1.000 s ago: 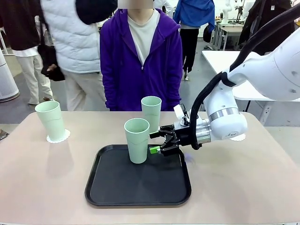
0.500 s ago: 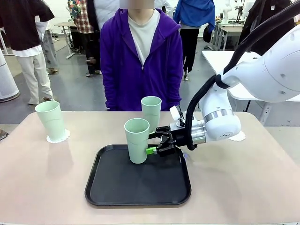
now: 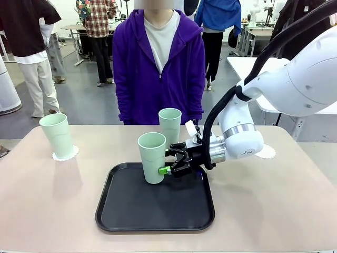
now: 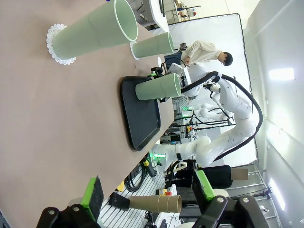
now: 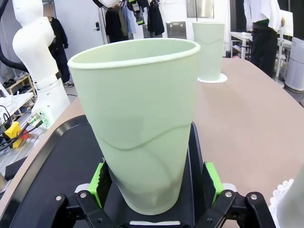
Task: Place coasters on the table and set cups on them.
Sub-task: Take one Reusable plastic cup from the Flat Tray and place it on a coaster set by the human.
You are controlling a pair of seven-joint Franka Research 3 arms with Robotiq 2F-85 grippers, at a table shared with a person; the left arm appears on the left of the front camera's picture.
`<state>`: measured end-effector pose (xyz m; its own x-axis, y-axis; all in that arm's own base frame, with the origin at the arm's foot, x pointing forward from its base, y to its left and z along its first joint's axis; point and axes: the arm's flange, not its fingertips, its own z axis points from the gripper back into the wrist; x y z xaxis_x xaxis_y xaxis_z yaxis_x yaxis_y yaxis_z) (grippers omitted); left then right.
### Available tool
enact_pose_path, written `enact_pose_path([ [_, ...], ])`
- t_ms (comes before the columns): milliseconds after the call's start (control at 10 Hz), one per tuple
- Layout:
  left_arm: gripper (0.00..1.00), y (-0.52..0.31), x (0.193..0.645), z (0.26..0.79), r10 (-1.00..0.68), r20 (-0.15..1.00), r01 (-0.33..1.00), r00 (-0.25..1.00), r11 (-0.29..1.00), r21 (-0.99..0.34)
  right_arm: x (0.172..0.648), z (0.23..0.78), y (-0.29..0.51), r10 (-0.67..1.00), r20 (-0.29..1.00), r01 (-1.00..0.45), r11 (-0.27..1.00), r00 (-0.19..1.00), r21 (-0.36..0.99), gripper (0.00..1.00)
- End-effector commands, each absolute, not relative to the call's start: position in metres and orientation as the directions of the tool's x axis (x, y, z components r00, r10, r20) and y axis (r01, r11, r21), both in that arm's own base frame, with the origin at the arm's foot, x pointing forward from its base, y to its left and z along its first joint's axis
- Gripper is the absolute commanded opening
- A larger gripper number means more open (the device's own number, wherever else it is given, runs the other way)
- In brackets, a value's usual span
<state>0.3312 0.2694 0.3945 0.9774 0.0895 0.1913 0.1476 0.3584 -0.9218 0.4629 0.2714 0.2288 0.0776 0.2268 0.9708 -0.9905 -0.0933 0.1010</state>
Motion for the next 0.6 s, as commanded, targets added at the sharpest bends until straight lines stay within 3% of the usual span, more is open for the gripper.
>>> enact_pose_path([
  [0,1.0,0.27,0.33,0.395,0.089,0.198,0.154,0.976,0.358,-0.921,0.469,0.224,0.287,0.198,0.977,-0.99,-0.102,0.077,0.098,1.0],
  [500,1.0,0.27,0.33,0.395,0.089,0.198,0.154,0.976,0.358,-0.921,0.468,0.218,0.306,0.218,0.971,-0.981,-0.144,0.096,0.129,1.0],
])
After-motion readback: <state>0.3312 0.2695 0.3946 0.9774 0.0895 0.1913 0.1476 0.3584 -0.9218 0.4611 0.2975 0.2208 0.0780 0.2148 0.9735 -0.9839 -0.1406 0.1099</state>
